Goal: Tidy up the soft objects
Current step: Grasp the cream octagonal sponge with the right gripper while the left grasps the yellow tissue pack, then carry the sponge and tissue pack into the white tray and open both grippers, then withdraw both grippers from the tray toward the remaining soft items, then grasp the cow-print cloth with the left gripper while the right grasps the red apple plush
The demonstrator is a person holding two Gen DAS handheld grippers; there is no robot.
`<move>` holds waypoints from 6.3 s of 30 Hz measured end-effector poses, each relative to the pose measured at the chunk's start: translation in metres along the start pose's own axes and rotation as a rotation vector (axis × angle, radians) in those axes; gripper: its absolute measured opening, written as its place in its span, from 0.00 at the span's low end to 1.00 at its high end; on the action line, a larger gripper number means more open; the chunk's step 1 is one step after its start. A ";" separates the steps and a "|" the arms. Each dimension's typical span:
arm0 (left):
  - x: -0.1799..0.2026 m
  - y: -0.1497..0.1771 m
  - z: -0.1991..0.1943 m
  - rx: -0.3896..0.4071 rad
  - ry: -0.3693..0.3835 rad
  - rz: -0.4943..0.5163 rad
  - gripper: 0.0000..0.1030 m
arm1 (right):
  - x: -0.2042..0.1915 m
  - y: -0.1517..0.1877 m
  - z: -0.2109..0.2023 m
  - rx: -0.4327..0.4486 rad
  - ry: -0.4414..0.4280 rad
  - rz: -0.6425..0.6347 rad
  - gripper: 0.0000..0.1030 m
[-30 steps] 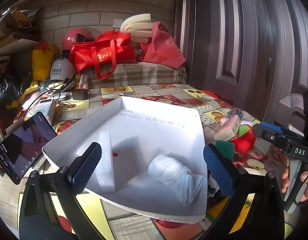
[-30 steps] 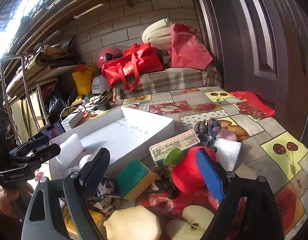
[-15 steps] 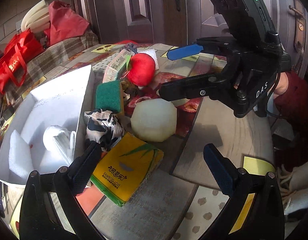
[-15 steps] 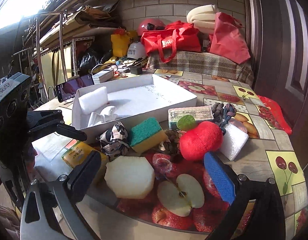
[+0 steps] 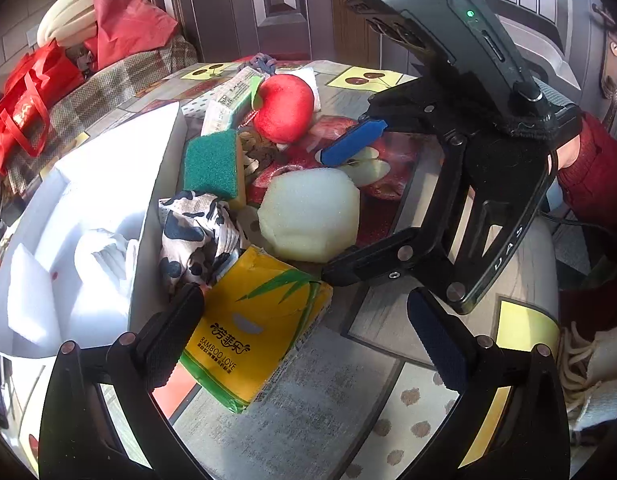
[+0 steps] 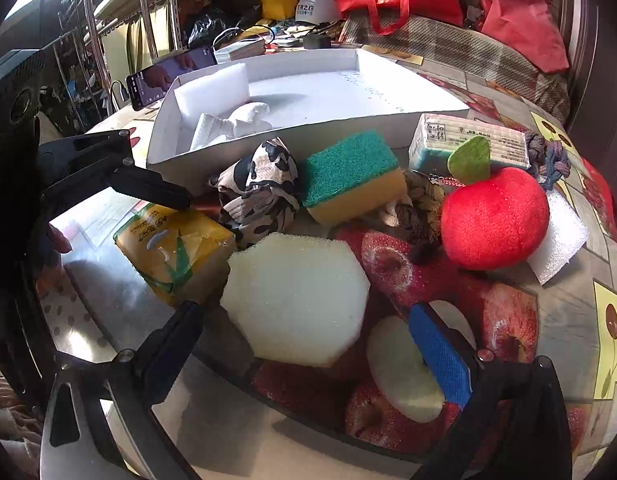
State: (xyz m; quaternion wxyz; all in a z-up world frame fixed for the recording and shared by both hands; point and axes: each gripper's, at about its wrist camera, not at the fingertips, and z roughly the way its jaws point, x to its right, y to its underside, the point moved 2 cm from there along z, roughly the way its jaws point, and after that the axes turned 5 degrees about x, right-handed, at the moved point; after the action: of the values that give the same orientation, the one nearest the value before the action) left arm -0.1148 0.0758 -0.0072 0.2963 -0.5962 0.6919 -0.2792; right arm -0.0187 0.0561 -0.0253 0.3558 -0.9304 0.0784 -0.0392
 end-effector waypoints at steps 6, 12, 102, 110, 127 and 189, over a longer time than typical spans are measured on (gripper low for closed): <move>0.013 0.002 -0.013 0.009 0.066 -0.018 0.97 | 0.013 -0.002 -0.004 0.025 0.004 0.058 0.69; -0.005 0.004 -0.016 0.018 -0.001 -0.109 0.97 | 0.041 0.006 -0.023 0.103 -0.011 0.209 0.61; -0.189 0.011 -0.050 0.347 -0.790 -0.523 1.00 | -0.011 -0.108 0.029 0.435 0.247 0.184 1.00; -0.189 0.012 -0.054 0.374 -0.790 -0.528 1.00 | -0.013 -0.107 0.022 0.481 0.256 0.171 1.00; -0.181 0.009 -0.061 0.421 -0.804 -0.504 1.00 | -0.013 -0.098 0.006 0.580 0.248 0.184 1.00; -0.011 -0.037 0.016 0.079 -0.168 -0.226 0.99 | 0.095 0.007 -0.085 0.498 0.313 0.348 1.00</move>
State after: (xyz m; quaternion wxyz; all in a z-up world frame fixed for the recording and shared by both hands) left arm -0.0773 0.0817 0.0106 0.3430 -0.6796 0.5816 -0.2868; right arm 0.0630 -0.0214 0.0352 0.5570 -0.7704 0.2776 -0.1384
